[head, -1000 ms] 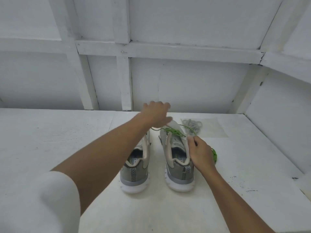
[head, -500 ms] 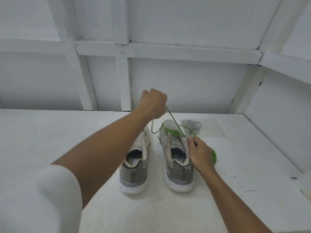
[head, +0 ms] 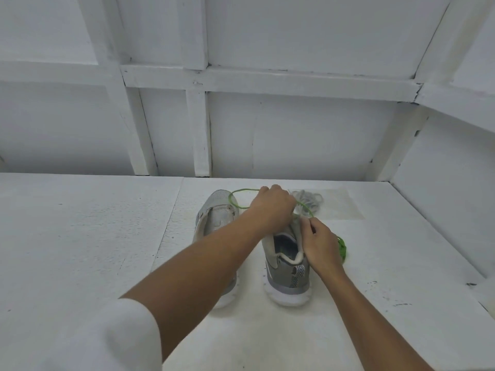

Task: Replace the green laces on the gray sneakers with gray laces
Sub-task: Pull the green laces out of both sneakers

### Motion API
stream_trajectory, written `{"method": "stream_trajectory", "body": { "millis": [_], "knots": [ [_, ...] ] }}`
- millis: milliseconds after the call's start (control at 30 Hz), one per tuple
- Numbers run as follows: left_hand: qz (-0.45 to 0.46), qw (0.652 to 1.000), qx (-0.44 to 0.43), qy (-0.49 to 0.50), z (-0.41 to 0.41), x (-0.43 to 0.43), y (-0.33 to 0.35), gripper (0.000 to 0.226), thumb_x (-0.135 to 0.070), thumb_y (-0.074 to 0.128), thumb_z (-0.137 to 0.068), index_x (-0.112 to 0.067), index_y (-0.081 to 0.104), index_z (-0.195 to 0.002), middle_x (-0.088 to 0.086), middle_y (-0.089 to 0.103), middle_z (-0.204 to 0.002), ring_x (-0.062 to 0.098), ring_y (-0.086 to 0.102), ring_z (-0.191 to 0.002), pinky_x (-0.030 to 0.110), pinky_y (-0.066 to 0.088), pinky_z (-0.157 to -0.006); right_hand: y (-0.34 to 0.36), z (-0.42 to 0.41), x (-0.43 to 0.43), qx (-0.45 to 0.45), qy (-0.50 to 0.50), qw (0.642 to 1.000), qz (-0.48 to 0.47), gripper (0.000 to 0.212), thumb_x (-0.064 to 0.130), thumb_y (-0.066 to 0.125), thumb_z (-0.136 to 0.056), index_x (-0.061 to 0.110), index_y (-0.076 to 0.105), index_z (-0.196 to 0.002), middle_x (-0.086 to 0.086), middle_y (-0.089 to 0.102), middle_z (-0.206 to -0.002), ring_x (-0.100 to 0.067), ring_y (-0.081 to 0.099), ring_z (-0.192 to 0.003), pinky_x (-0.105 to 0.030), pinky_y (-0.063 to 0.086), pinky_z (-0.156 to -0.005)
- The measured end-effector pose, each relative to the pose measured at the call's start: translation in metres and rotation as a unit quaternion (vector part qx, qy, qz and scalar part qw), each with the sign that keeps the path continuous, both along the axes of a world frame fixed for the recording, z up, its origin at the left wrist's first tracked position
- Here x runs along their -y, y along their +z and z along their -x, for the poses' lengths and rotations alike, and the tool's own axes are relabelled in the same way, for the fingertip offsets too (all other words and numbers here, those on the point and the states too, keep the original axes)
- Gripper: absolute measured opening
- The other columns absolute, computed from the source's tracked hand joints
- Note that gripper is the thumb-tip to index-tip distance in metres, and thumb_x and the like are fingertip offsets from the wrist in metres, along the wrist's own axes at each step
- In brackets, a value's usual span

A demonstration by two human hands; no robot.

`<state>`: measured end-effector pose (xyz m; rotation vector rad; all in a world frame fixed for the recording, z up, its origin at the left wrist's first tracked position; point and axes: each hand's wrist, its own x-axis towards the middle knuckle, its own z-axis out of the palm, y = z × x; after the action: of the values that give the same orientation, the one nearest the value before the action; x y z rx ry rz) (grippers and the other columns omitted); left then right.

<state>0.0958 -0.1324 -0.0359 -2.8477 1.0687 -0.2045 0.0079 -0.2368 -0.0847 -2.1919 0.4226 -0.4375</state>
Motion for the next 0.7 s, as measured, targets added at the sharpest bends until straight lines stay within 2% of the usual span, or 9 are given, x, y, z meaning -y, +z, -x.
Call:
{"method": "stream_trajectory", "body": {
  "millis": [100,200,333,433,567,633,700],
  "knots": [
    [0.01,1.0,0.004,0.005,-0.008,-0.008,0.009,0.019,-0.013,0.044,-0.093,-0.012,0.06,-0.103,0.005,0.062,-0.105,0.025,0.052,-0.102,0.035,0.038,-0.086,0.0,0.0,-0.001,0.001,-0.001,1.0,-0.004,0.041,0.036,0.041,-0.101,0.007,0.051,-0.073,-0.001,0.053,-0.066,-0.009,0.043,-0.057,-0.022,0.031,-0.051],
    [0.05,0.998,-0.029,0.007,-0.011,-0.017,0.016,0.017,-0.017,0.044,-0.094,-0.015,0.057,-0.105,0.004,0.062,-0.108,0.024,0.054,-0.101,0.032,0.035,-0.078,0.0,-0.001,-0.002,0.004,-0.002,1.0,-0.007,0.041,0.035,0.042,-0.101,0.006,0.051,-0.073,-0.002,0.053,-0.066,-0.011,0.044,-0.059,-0.026,0.032,-0.053],
    [0.049,0.992,-0.115,-0.003,-0.01,-0.014,0.007,0.031,-0.036,0.053,-0.093,-0.025,0.057,-0.122,0.002,0.061,-0.119,0.025,0.054,-0.11,0.036,0.045,-0.087,-0.001,0.0,-0.001,0.002,-0.003,1.0,-0.005,0.041,0.035,0.041,-0.101,0.005,0.053,-0.076,-0.002,0.055,-0.067,-0.012,0.045,-0.06,-0.026,0.033,-0.053],
    [0.041,0.996,-0.081,-0.01,-0.003,-0.003,-0.006,0.026,-0.032,0.053,-0.092,-0.024,0.061,-0.116,0.005,0.063,-0.112,0.026,0.058,-0.107,0.036,0.045,-0.085,-0.001,-0.001,0.0,0.002,-0.002,1.0,-0.008,0.043,0.037,0.04,-0.101,0.003,0.056,-0.078,-0.003,0.057,-0.069,-0.011,0.046,-0.061,-0.027,0.034,-0.054],
    [0.068,0.997,-0.027,-0.017,0.001,0.0,-0.007,0.02,-0.018,0.049,-0.093,-0.022,0.064,-0.107,0.003,0.066,-0.105,0.024,0.057,-0.103,0.034,0.038,-0.082,-0.001,-0.001,-0.001,0.004,0.001,1.0,-0.011,0.043,0.036,0.041,-0.101,0.003,0.056,-0.079,-0.003,0.058,-0.07,-0.01,0.047,-0.061,-0.026,0.034,-0.054],
    [0.088,0.996,-0.02,-0.018,-0.001,-0.004,-0.001,0.019,-0.016,0.05,-0.092,-0.024,0.065,-0.101,0.0,0.066,-0.103,0.022,0.056,-0.1,0.031,0.033,-0.078,-0.001,-0.001,0.0,0.004,0.0,1.0,-0.009,0.043,0.037,0.04,-0.101,0.004,0.056,-0.079,-0.004,0.058,-0.07,-0.011,0.047,-0.061,-0.026,0.035,-0.055],
    [0.124,0.992,-0.023,-0.01,-0.006,-0.012,0.008,0.017,-0.018,0.052,-0.091,-0.024,0.067,-0.098,-0.001,0.067,-0.102,0.02,0.057,-0.098,0.029,0.035,-0.076,0.0,0.0,-0.001,0.005,0.0,1.0,-0.011,0.042,0.036,0.041,-0.101,0.006,0.053,-0.075,-0.003,0.056,-0.068,-0.011,0.046,-0.06,-0.026,0.035,-0.055]
  ]
}}
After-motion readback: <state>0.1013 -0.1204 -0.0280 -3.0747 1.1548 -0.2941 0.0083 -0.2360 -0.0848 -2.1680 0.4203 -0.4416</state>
